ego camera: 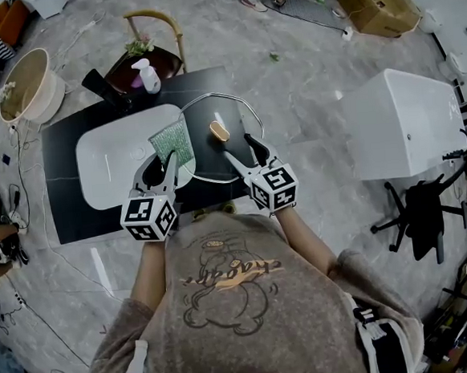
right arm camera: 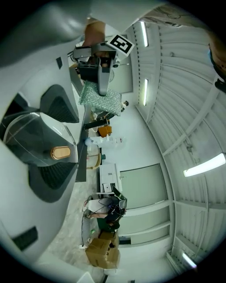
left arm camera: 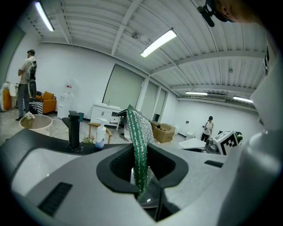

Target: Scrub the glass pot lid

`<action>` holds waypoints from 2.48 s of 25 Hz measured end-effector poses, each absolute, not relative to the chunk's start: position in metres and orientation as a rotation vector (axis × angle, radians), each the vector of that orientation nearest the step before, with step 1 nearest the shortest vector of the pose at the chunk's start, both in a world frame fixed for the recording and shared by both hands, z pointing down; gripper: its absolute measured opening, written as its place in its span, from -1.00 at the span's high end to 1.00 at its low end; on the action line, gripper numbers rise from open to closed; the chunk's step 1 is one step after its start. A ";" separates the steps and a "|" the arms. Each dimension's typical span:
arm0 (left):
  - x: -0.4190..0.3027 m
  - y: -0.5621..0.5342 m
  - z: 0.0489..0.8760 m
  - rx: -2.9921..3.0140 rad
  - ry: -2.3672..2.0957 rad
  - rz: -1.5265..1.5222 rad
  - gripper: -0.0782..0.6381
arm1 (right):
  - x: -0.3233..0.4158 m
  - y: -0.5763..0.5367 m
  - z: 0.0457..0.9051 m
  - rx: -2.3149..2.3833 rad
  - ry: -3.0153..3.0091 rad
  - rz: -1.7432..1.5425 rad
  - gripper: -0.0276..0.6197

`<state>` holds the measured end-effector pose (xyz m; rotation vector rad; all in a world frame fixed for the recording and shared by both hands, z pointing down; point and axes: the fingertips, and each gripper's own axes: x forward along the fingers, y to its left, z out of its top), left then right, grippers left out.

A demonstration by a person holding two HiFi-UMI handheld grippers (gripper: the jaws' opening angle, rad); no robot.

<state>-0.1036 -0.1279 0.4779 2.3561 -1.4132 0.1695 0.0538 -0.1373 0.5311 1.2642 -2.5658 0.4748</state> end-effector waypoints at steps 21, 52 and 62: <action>-0.113 -0.138 0.481 2.335 -1.442 0.162 0.54 | 0.015 -0.207 0.625 1.086 -2.377 0.459 0.07; -0.113 -0.142 0.492 2.291 -1.454 0.172 0.54 | 0.010 -0.217 0.657 1.013 -2.234 0.371 0.34; -0.116 -0.138 0.484 2.294 -1.468 0.150 0.54 | 0.017 -0.204 0.653 0.988 -2.204 0.432 0.36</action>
